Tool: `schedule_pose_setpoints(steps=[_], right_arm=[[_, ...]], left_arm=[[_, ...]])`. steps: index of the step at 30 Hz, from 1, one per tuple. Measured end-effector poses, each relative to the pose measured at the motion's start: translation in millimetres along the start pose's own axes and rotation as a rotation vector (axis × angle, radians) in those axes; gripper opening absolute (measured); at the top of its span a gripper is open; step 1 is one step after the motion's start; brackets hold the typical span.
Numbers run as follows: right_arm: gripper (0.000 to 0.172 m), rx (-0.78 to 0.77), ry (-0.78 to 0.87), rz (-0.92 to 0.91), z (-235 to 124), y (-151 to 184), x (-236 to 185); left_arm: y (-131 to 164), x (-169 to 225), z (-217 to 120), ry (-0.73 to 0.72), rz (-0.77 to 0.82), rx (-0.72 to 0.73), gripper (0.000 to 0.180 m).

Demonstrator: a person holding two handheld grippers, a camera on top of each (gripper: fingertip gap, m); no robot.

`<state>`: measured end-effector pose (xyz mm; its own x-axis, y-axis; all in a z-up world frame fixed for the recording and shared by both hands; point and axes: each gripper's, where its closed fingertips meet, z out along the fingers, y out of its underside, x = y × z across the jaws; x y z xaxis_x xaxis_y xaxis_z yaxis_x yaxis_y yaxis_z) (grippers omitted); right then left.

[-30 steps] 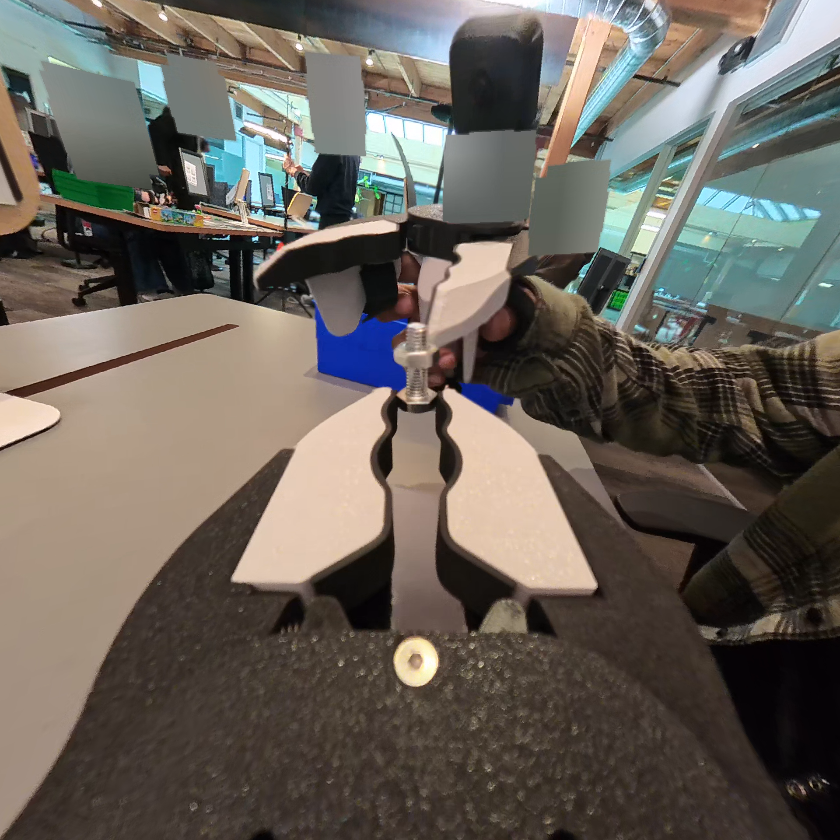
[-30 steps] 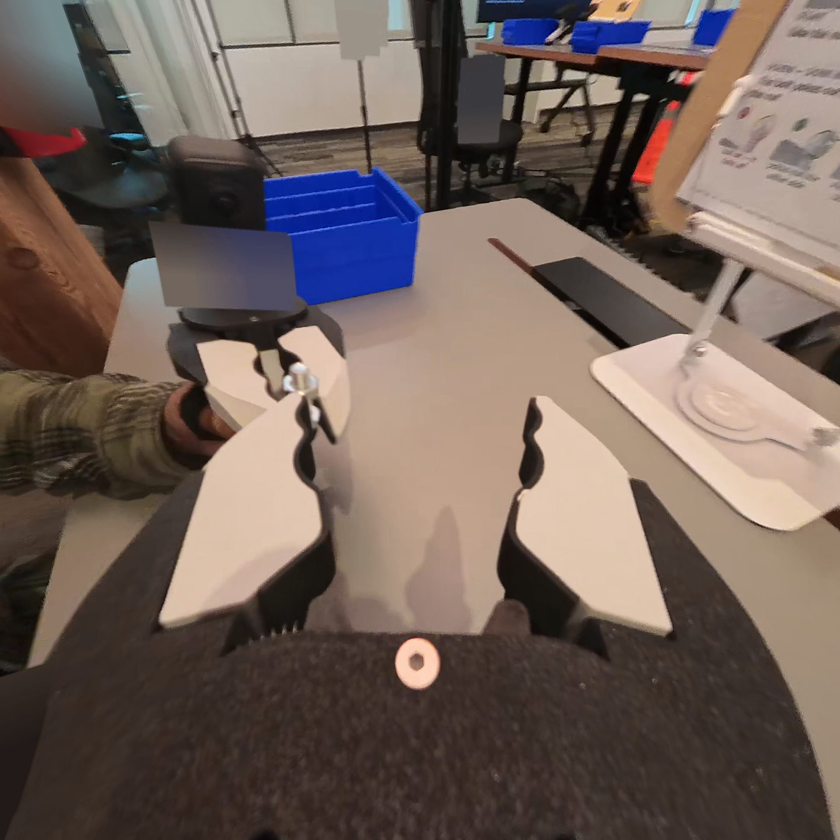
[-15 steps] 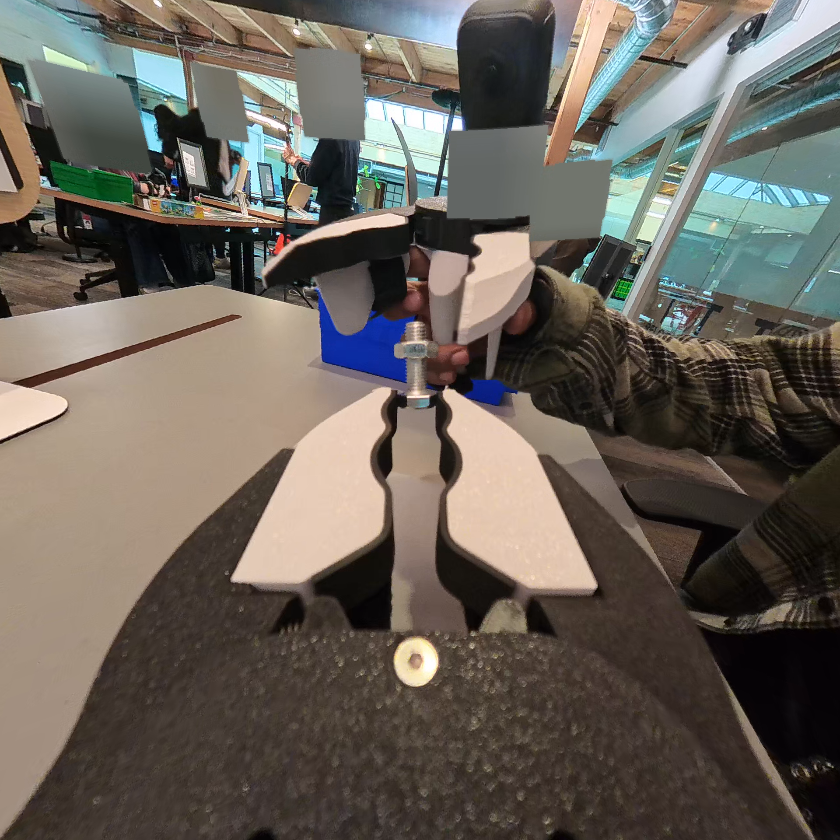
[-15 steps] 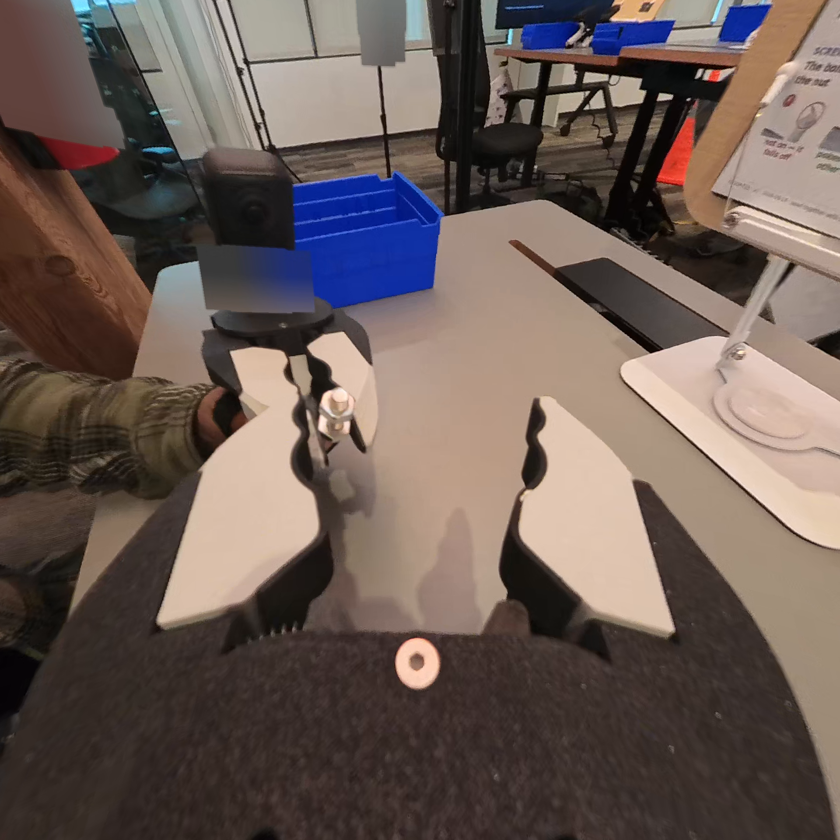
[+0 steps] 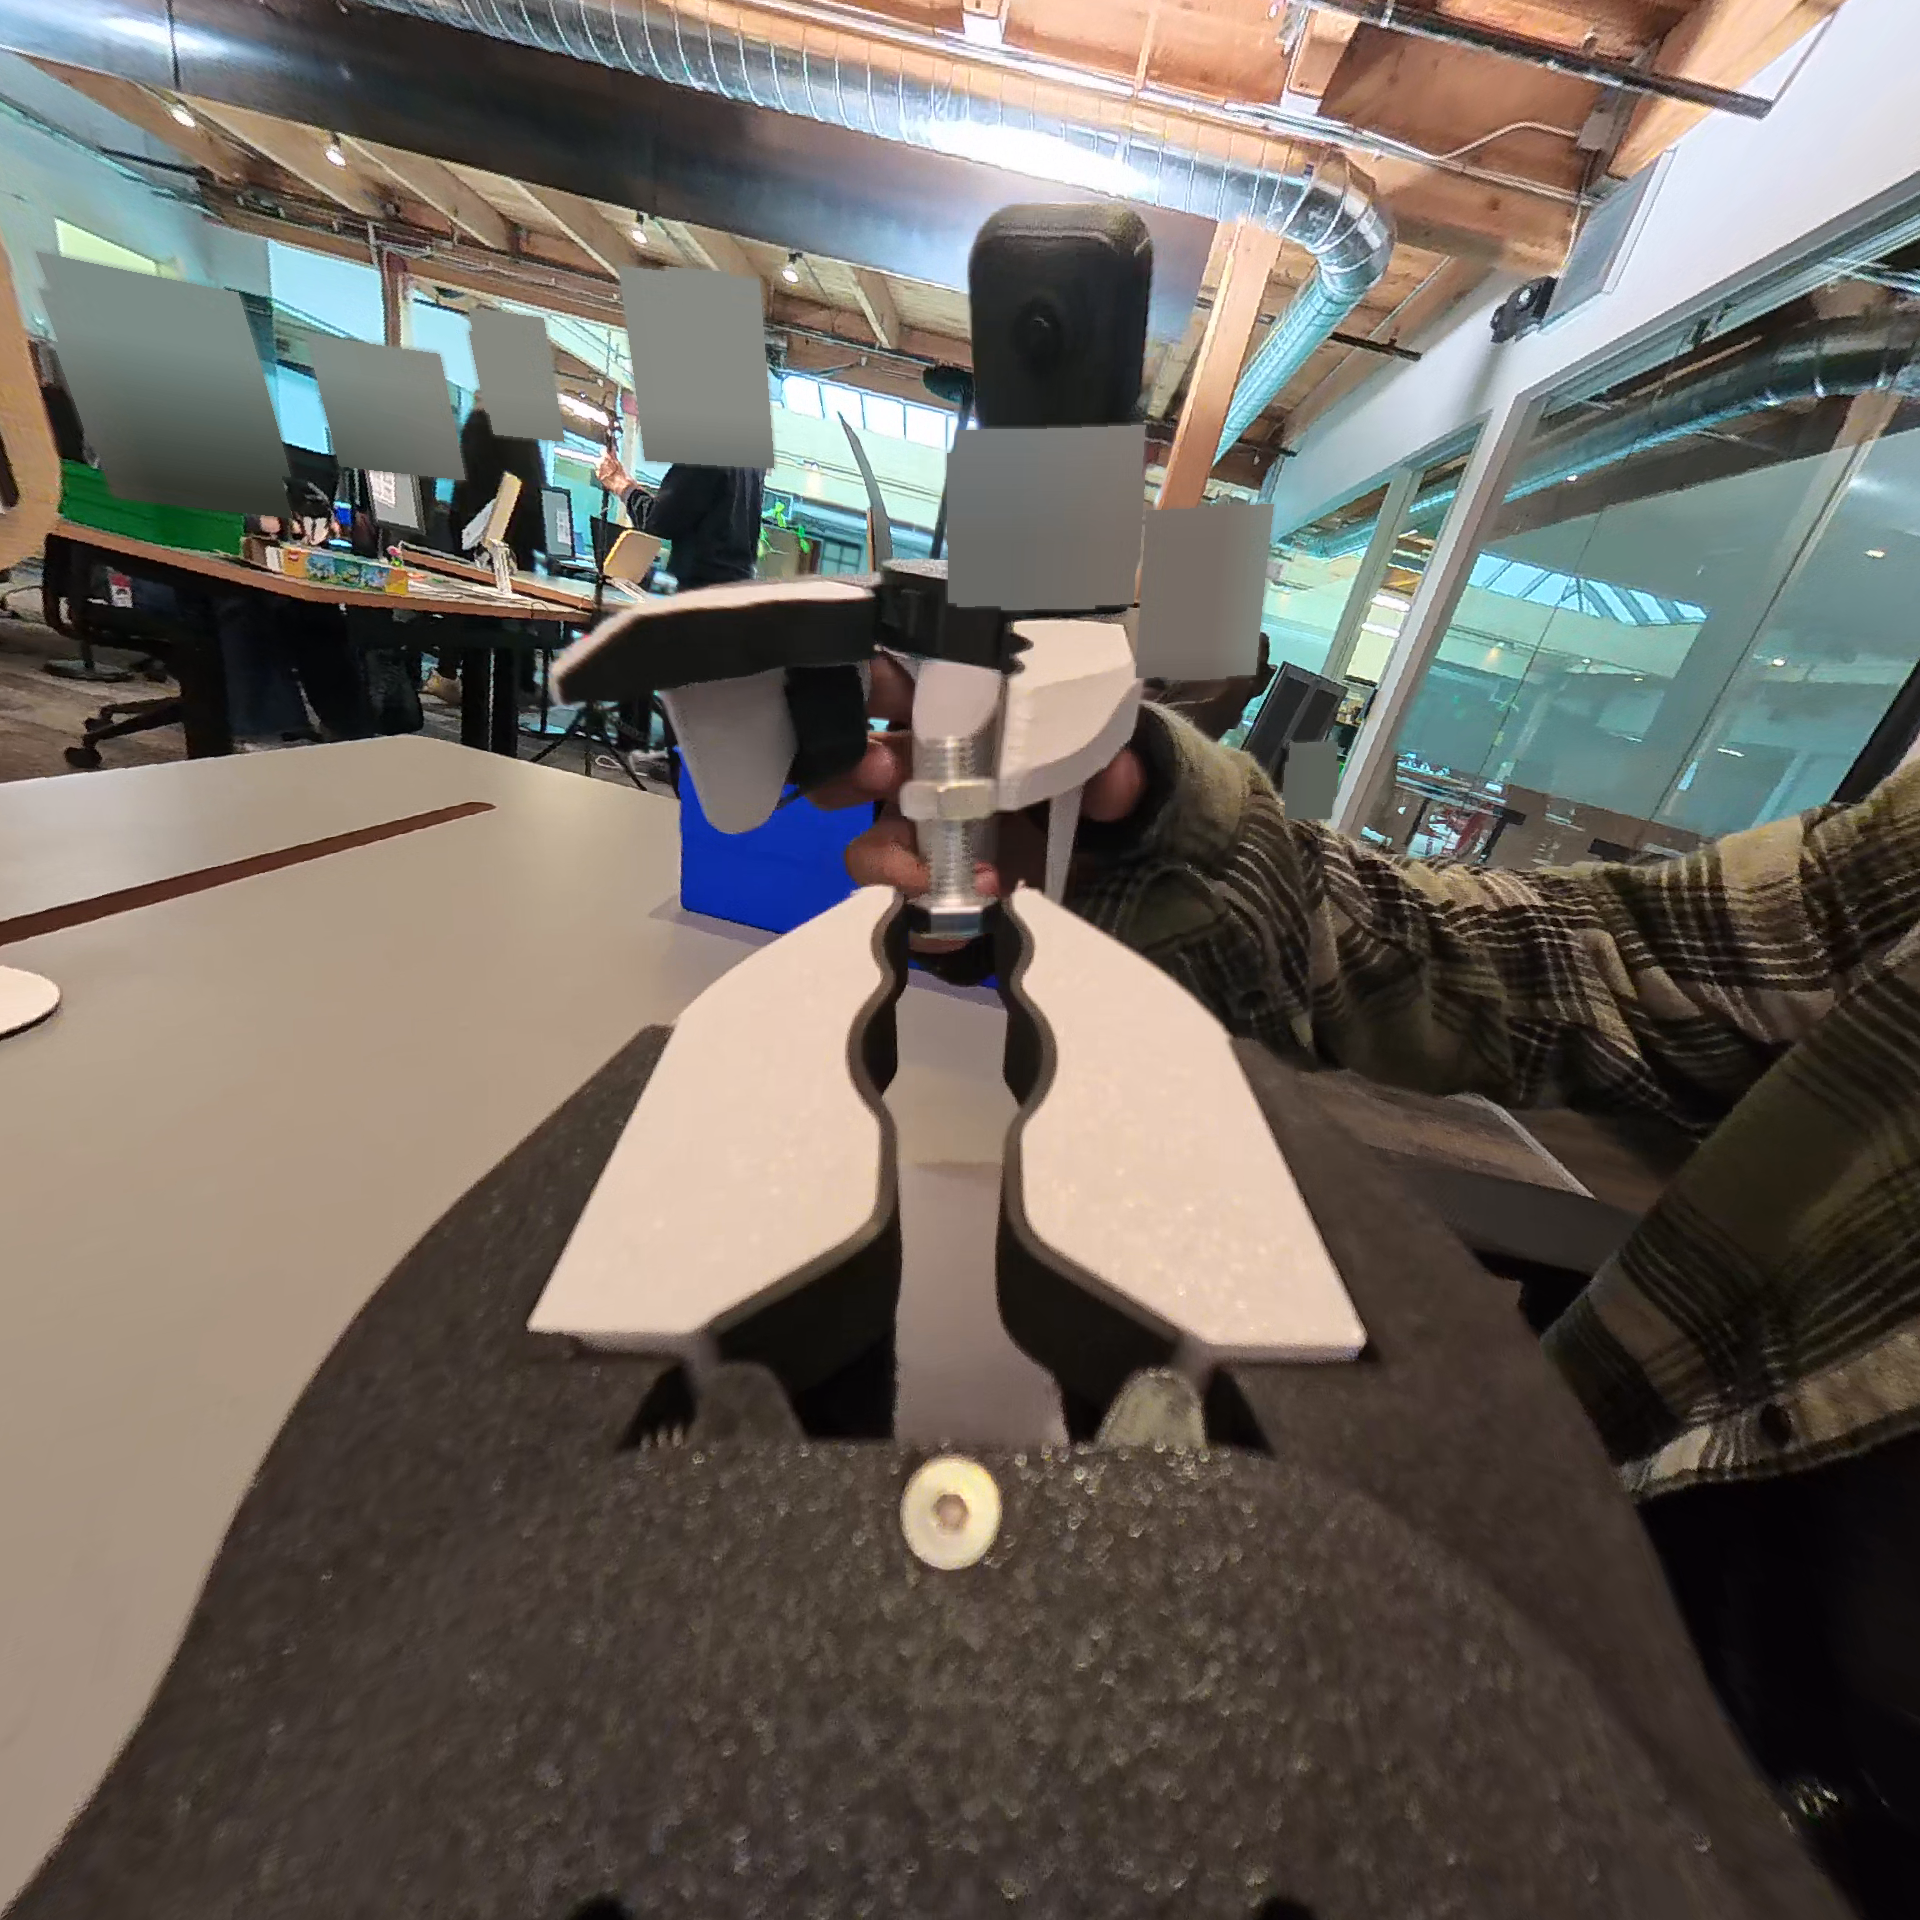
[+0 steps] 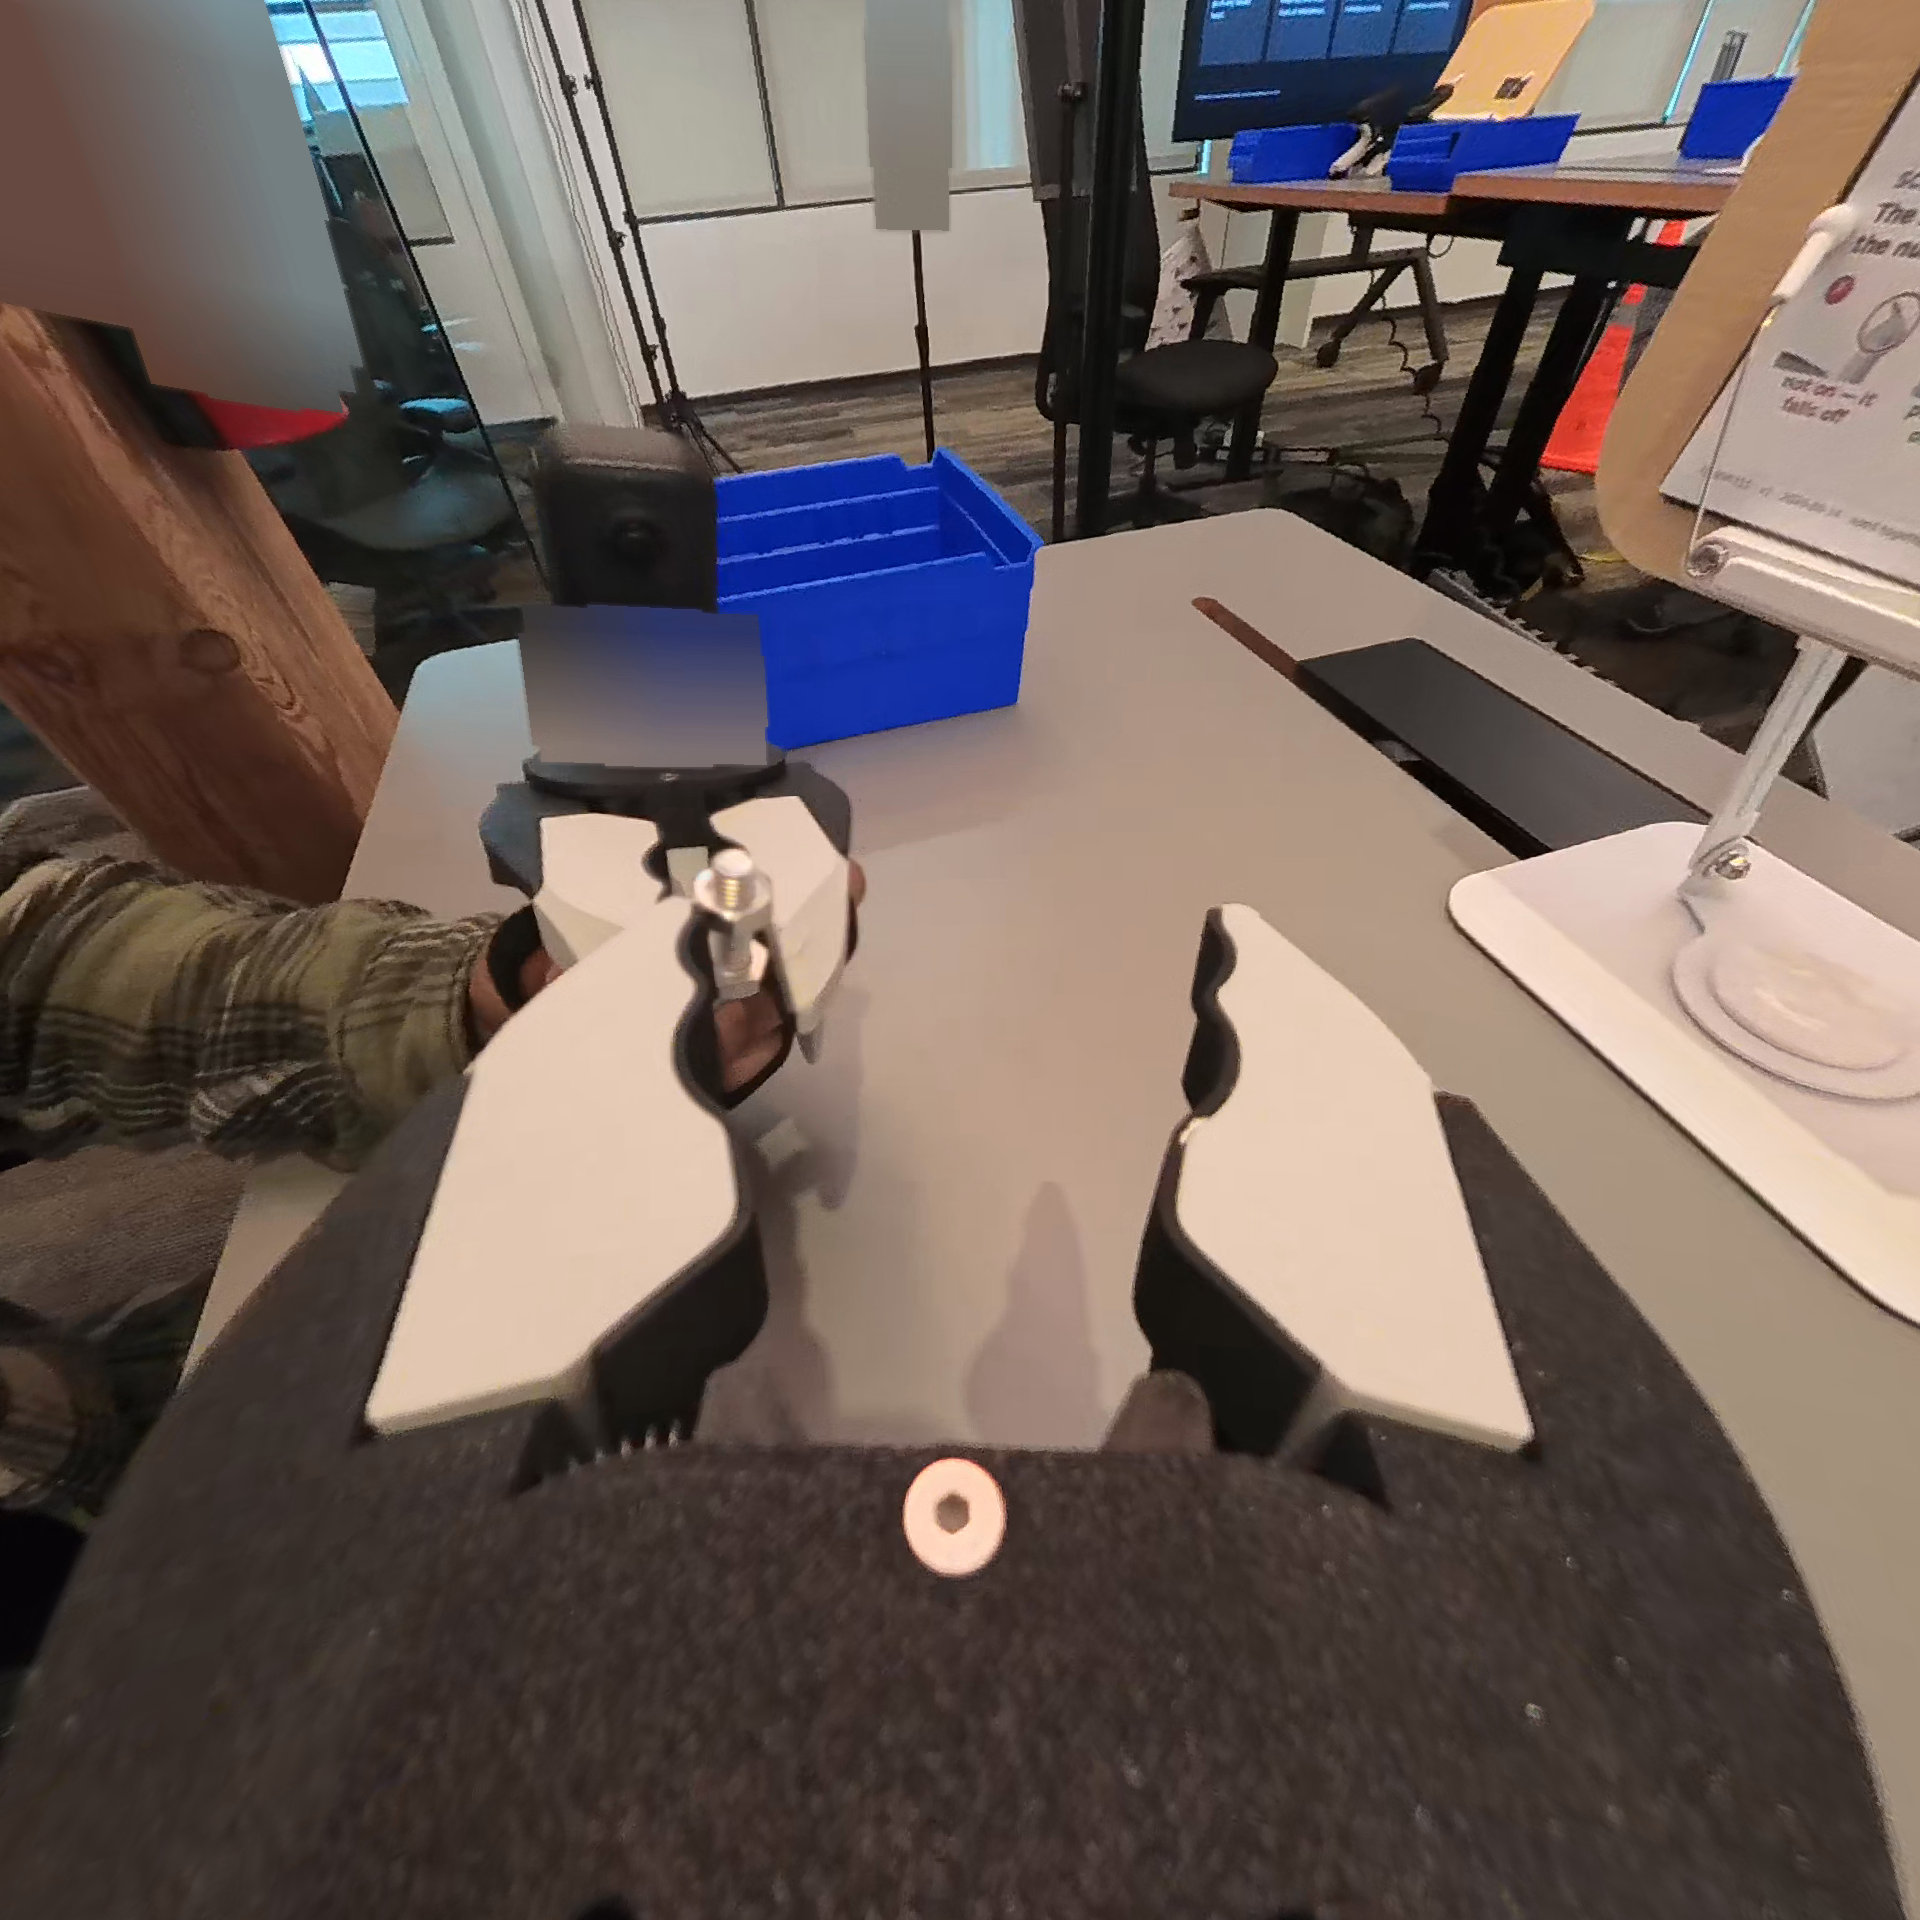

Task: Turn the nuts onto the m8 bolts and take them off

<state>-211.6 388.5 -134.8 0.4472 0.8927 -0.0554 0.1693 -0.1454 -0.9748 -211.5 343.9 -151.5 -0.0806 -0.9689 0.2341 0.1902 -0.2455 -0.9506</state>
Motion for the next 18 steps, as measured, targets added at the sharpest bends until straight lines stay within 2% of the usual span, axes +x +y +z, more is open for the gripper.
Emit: schedule_pose_setpoints(steps=[5,8,12,13,18], right_arm=[[0.085,0.051,-0.026,0.040,-7.4,-8.4,4.1],[0.089,0.036,-0.105,0.018,7.3,-13.9,-16.2],[0.093,0.015,-0.092,0.025,11.9,-12.1,-7.1],[0.087,0.024,-0.080,0.023,8.7,-12.7,-3.7],[0.087,0.059,-0.142,0.033,11.2,-21.3,-14.9]], left_arm=[[-8.0,0.3,-6.2,0.023,-0.031,0.060,0.015],[-10.0,2.6,-5.6,0.046,-0.037,0.075,0.015],[-12.6,6.1,-7.4,0.053,-0.022,0.092,0.015],[-14.6,6.8,-9.5,0.062,-0.026,0.106,0.015],[-17.8,5.3,-11.6,0.063,-0.038,0.129,0.015]])
